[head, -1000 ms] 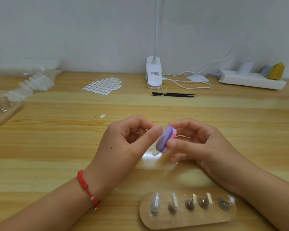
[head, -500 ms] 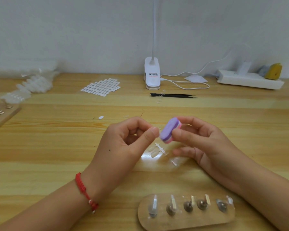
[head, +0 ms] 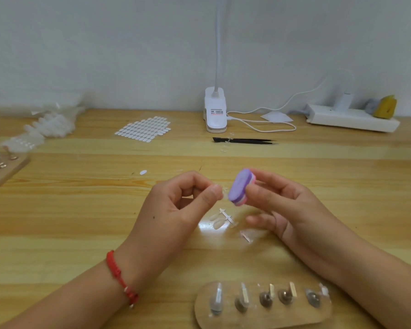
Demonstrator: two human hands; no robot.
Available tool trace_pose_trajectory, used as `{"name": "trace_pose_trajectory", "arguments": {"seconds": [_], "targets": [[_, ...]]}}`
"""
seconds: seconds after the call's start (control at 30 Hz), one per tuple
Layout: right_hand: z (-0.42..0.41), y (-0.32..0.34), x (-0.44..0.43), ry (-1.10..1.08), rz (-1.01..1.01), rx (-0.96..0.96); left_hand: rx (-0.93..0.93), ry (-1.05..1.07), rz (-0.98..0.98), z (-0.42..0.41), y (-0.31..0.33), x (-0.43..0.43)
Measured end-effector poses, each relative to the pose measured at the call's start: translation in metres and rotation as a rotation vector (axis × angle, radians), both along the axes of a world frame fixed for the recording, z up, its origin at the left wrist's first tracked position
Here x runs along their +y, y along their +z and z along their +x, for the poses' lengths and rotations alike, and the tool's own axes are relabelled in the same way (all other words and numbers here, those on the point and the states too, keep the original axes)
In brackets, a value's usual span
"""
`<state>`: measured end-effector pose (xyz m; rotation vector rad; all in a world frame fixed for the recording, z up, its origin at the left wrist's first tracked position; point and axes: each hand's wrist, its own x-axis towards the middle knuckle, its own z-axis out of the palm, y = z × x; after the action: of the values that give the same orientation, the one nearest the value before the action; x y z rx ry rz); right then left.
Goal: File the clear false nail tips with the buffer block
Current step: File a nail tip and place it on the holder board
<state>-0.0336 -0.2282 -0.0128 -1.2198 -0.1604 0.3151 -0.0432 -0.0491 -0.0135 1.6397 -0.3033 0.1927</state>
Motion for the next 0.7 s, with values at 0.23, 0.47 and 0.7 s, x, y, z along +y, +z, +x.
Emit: {"name": "trace_pose_trajectory", "arguments": {"seconds": [0.23, 0.47, 0.7], "targets": [[0.0003, -0.0004, 0.0013, 0.005, -0.023, -0.010, 0.012, -0.053, 0.037, 0.0005, -0.0038, 0.0012], [-0.0008, 0.0022, 0.0013, 0.019, -0.066, -0.029, -0.036, -0.098, 0.122, 0.0003, -0.0019, 0.0002], [0.0012, -0.0011, 0.0002, 0.045, -0.059, -0.061, -0.051, -0.047, 0.096, 0.0025, -0.0048, 0.0014]]}}
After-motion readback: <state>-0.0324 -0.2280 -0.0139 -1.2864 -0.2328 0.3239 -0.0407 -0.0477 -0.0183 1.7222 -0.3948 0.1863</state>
